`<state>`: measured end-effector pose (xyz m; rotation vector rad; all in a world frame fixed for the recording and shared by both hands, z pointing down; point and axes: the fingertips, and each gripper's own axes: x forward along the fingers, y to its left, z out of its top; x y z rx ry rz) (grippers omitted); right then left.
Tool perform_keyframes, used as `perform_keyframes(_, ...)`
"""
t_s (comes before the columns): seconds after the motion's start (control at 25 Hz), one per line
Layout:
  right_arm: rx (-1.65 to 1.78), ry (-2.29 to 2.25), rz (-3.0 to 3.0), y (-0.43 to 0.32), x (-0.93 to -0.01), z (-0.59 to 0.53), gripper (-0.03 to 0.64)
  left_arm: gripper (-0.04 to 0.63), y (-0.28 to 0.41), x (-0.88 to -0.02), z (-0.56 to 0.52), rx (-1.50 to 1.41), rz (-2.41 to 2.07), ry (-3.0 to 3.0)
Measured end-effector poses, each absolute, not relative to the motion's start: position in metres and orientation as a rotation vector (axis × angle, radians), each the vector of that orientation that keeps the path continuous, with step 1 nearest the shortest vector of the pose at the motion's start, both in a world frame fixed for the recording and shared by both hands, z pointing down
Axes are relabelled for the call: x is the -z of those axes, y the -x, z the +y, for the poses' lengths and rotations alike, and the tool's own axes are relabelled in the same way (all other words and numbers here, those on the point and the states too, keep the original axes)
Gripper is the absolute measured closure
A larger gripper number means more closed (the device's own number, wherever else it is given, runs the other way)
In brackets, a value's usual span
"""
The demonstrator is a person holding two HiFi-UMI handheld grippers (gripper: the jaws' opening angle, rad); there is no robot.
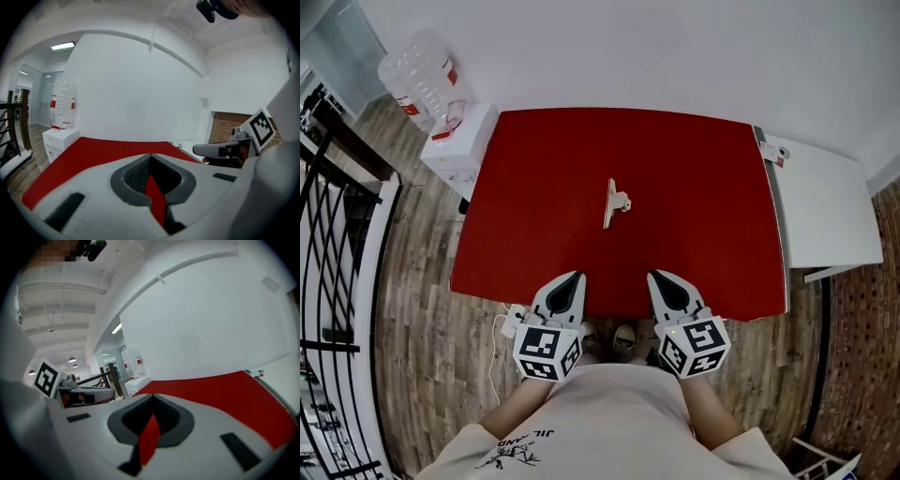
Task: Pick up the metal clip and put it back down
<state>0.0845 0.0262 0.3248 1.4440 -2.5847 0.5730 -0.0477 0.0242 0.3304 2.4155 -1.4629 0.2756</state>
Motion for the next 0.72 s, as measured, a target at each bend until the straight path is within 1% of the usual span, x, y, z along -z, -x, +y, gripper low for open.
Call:
perform_keyframes(0.32,-0.604,-1.518,-2.522,-0.087,-0.331,0.0,0.611,0.589,0.055,-0.33,-0.011,-0.288,-1.424,-2.438)
perform_keyframes(0.72,-0.655,-1.511,-2.466,-0.084,-0.359,-0.046,0.611,0.589,0.057,-0.356,-0.06,-0.309,-1.375,-2.411)
